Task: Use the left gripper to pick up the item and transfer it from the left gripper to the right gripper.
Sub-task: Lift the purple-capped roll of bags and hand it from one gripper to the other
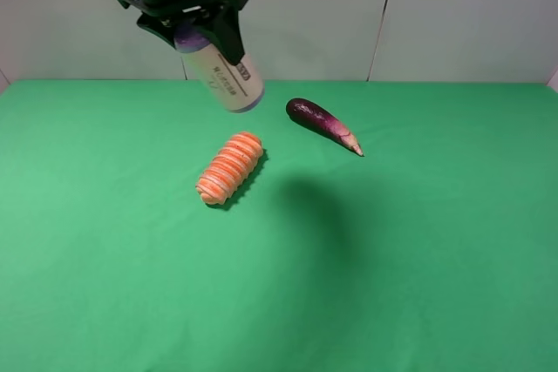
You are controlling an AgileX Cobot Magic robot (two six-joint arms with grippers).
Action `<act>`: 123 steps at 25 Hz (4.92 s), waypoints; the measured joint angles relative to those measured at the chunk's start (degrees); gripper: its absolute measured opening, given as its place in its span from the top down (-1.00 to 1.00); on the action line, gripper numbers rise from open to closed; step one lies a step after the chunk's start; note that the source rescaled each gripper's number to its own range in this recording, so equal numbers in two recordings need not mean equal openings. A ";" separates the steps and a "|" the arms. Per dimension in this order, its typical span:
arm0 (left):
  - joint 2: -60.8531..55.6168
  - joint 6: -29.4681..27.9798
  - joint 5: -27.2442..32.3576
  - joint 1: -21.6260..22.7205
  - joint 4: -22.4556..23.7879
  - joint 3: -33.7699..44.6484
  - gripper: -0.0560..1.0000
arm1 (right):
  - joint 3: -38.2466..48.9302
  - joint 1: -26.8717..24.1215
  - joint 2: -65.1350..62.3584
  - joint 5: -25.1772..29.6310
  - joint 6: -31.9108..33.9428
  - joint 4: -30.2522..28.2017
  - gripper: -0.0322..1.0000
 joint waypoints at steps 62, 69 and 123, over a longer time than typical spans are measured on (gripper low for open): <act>0.00 32.54 -10.69 -1.90 -40.32 10.93 0.89 | -0.63 0.00 36.58 -21.12 -10.02 40.33 -1.00; 0.00 37.02 -11.05 -1.90 -47.33 10.93 0.89 | -0.63 0.00 46.97 -25.09 -22.09 54.39 -1.00; 0.00 50.86 -10.19 -0.01 -54.57 11.31 0.89 | -5.31 0.00 68.53 -8.15 -81.64 98.88 -1.00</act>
